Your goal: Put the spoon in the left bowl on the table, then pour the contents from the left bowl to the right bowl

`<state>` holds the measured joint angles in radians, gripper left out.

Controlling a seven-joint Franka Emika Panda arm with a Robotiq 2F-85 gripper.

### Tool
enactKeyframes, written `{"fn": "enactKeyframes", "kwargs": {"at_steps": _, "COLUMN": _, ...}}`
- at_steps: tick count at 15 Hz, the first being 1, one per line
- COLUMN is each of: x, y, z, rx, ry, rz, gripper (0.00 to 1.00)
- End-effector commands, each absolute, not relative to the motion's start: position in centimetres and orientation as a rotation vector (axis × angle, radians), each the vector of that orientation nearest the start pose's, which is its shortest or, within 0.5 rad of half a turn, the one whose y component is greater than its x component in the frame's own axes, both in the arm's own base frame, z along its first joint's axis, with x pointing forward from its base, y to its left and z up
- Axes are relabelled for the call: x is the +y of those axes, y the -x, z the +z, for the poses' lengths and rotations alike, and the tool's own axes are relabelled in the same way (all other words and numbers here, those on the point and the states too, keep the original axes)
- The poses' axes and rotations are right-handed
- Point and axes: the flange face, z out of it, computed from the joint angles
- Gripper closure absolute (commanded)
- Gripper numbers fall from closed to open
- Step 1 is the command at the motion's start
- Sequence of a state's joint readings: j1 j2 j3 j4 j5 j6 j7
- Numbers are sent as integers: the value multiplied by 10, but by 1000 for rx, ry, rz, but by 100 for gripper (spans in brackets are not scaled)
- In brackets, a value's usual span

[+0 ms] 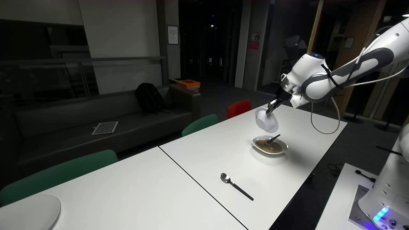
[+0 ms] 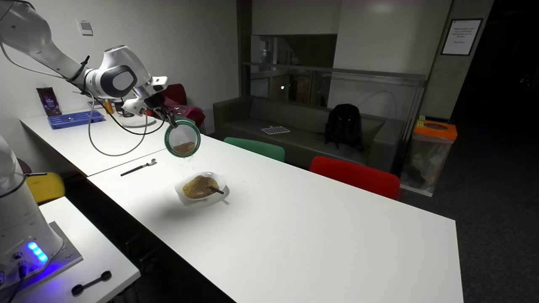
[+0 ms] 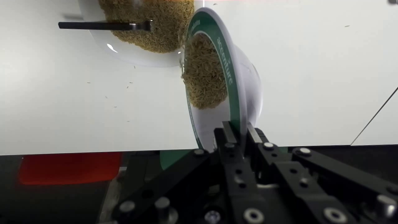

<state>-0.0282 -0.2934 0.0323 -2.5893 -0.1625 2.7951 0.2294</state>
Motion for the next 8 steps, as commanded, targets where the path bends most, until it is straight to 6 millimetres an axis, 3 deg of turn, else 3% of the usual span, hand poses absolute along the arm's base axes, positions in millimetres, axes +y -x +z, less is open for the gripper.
{"fn": "enactKeyframes", "kwargs": {"at_steps": 1, "x": 2, "y": -445, "z": 424, "rx": 114, "ry": 3039, "rz": -864, "gripper": 97}}
{"fn": "enactKeyframes", "kwargs": {"at_steps": 8, "x": -6, "y": -443, "z": 427, "rx": 133, "ry": 3013, "rz": -869, "gripper": 97}}
